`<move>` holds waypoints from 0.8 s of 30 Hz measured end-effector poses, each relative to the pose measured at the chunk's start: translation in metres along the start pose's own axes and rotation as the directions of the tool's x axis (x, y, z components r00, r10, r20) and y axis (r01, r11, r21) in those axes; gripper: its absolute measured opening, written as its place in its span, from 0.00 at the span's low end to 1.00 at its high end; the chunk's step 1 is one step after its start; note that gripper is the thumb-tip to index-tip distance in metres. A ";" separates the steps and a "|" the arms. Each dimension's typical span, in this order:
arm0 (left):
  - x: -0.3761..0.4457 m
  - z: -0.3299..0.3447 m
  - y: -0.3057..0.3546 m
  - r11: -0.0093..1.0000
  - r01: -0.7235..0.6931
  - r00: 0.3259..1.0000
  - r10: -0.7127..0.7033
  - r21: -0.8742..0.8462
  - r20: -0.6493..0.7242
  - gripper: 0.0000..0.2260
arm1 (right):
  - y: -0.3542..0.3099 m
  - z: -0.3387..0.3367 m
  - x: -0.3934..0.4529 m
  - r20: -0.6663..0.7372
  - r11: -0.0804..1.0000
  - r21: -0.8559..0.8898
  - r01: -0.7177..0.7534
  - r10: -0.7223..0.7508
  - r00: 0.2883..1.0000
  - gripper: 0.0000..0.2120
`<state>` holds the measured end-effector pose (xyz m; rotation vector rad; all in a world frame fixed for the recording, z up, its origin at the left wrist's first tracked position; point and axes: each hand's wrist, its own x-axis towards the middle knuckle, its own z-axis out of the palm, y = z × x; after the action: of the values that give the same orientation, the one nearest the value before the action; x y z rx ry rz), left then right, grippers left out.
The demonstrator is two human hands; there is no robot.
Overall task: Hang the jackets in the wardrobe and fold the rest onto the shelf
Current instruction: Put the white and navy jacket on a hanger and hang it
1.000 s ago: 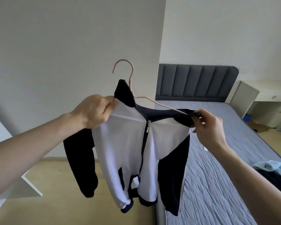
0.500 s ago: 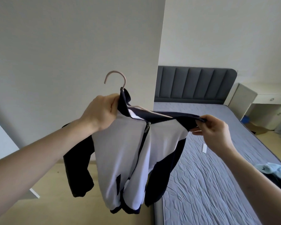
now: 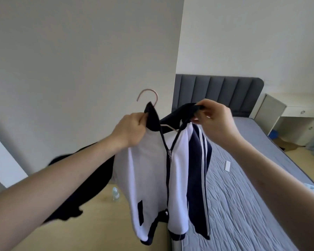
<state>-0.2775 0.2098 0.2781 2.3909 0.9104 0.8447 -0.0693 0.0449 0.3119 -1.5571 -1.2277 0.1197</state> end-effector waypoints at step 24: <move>-0.014 0.066 0.009 0.916 0.069 0.996 -0.042 -0.395 0.076 0.07 | 0.093 -0.008 -0.063 0.046 0.925 -0.361 -0.120 0.147 0.988 0.15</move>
<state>-0.2377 0.1818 0.2309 2.0181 0.6980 0.8333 -0.0352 0.0056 0.2116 -1.9693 -1.2478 0.0420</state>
